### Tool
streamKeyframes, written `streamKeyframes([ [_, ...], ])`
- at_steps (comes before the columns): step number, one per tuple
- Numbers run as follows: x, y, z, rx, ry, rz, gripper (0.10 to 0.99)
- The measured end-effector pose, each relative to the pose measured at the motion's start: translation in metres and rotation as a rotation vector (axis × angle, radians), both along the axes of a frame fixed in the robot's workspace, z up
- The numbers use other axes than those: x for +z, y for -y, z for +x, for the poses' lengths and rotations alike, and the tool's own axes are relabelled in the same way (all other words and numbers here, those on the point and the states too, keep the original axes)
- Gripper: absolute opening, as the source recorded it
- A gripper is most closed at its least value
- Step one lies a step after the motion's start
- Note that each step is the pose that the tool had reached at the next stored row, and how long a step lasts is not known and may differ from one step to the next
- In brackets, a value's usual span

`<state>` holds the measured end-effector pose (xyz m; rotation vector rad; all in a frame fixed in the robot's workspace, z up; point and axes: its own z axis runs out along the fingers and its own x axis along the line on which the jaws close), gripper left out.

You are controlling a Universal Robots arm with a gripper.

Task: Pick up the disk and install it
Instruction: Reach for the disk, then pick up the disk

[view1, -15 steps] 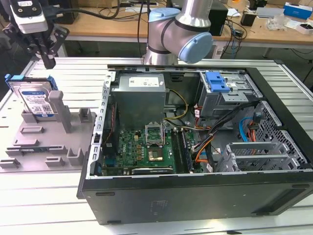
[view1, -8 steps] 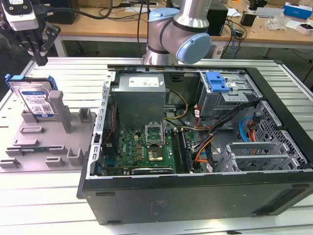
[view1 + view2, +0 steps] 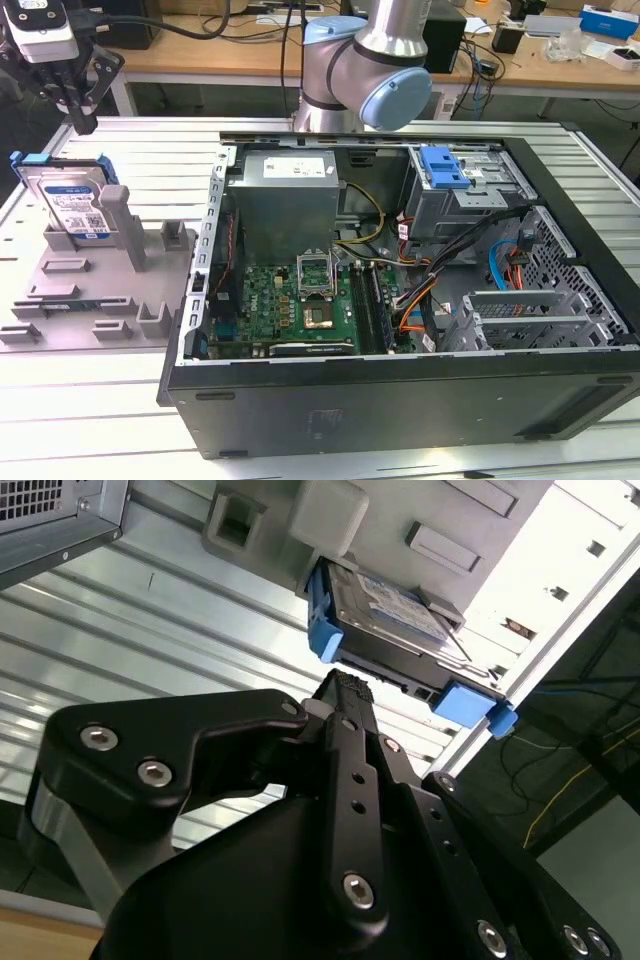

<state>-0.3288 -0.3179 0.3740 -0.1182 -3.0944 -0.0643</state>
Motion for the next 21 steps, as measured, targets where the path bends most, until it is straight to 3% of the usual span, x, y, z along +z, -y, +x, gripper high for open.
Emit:
streamKeyframes([
  [14,0.0000,0.0000,0.0001,0.006,-0.0001,0.000,0.106],
  [21,-0.0002,0.0000,0.0000,0.177,-0.0002,0.000,0.106],
])
